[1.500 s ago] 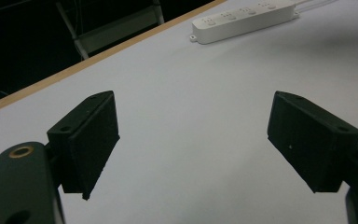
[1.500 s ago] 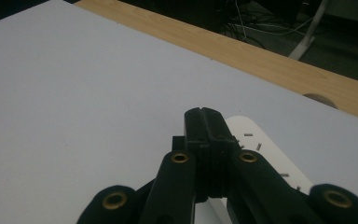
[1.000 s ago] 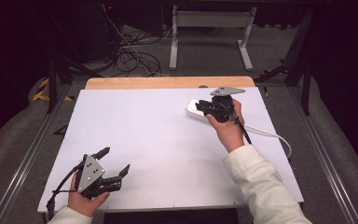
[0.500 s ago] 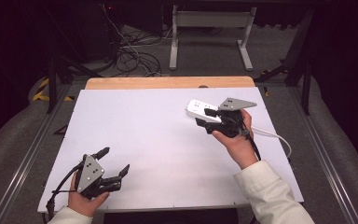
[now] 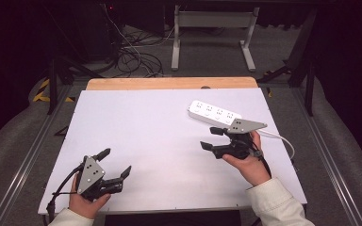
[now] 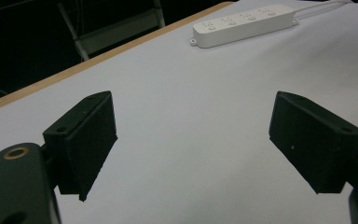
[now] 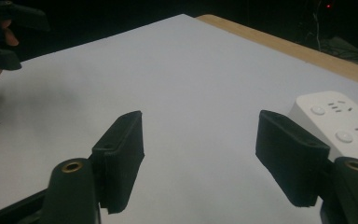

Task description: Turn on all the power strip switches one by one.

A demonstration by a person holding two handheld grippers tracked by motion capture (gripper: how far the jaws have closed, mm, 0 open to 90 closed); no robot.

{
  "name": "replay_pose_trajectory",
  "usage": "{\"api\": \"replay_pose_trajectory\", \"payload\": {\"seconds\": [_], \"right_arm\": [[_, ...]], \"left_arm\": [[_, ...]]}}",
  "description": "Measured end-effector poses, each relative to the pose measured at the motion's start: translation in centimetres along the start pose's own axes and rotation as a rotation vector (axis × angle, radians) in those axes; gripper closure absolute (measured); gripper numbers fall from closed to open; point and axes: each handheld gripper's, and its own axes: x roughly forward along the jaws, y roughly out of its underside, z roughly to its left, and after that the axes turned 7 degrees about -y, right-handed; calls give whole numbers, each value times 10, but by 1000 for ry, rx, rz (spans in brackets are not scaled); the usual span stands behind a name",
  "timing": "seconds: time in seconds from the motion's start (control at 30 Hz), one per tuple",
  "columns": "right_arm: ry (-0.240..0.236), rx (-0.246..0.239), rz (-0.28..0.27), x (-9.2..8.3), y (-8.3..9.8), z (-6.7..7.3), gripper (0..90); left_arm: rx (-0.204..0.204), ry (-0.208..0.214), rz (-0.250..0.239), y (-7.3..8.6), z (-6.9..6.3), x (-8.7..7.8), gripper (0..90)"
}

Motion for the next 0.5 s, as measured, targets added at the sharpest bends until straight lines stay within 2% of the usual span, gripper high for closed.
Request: {"api": "replay_pose_trajectory", "payload": {"seconds": [0.3, 0.4, 0.5], "right_arm": [[-48, -12, -10, -7, 38, 4, 257], [-29, -14, -8, -11, 50, 5, 222], [-12, 5, 7, -14, 63, 6, 207]], "left_arm": [[-5, 7, 14, 0, 2, 0, 147], [-35, 19, 16, 1, 4, 0, 147], [-53, 30, 21, 2, 6, 0, 145]]}}
